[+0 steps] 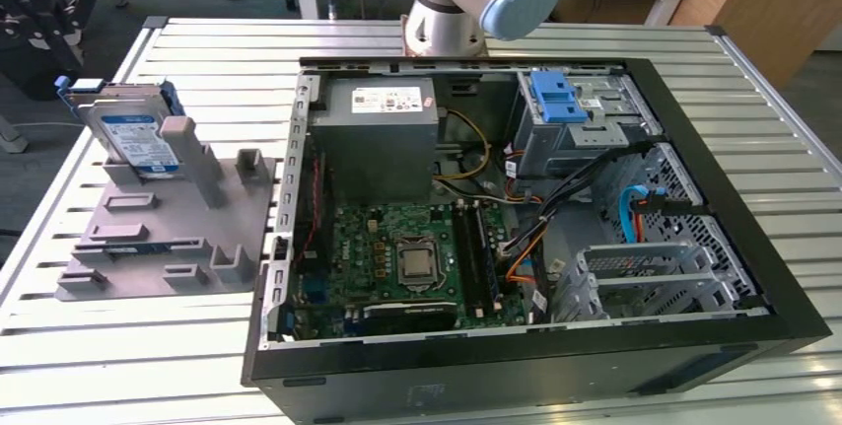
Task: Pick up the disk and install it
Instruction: 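Pick up the disk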
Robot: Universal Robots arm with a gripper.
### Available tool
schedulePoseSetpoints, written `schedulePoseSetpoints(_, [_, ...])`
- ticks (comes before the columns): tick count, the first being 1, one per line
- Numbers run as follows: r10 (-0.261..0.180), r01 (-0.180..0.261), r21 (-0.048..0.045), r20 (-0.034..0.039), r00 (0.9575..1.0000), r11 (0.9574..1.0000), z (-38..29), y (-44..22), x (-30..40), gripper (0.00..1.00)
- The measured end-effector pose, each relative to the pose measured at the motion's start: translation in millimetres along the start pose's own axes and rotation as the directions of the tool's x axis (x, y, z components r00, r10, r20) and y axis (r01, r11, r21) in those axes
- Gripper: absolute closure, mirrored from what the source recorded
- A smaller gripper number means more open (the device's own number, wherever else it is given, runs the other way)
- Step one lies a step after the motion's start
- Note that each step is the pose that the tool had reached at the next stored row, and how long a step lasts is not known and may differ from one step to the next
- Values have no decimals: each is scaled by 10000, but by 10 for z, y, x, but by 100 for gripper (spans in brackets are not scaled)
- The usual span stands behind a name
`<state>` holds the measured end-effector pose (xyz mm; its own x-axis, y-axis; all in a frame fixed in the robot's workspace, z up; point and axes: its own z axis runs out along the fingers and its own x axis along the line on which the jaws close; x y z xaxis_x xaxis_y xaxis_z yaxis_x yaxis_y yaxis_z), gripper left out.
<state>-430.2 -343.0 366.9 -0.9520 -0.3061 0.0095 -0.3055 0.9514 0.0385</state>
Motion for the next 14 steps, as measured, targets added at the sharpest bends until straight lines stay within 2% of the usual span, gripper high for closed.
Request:
schedulePoseSetpoints(7, [-552, 552, 5, -22, 9985, 9985, 0, 0, 0, 89])
schedulePoseSetpoints(14, [-1059, 1059, 8, -42, 9944, 9944, 0, 0, 0, 89])
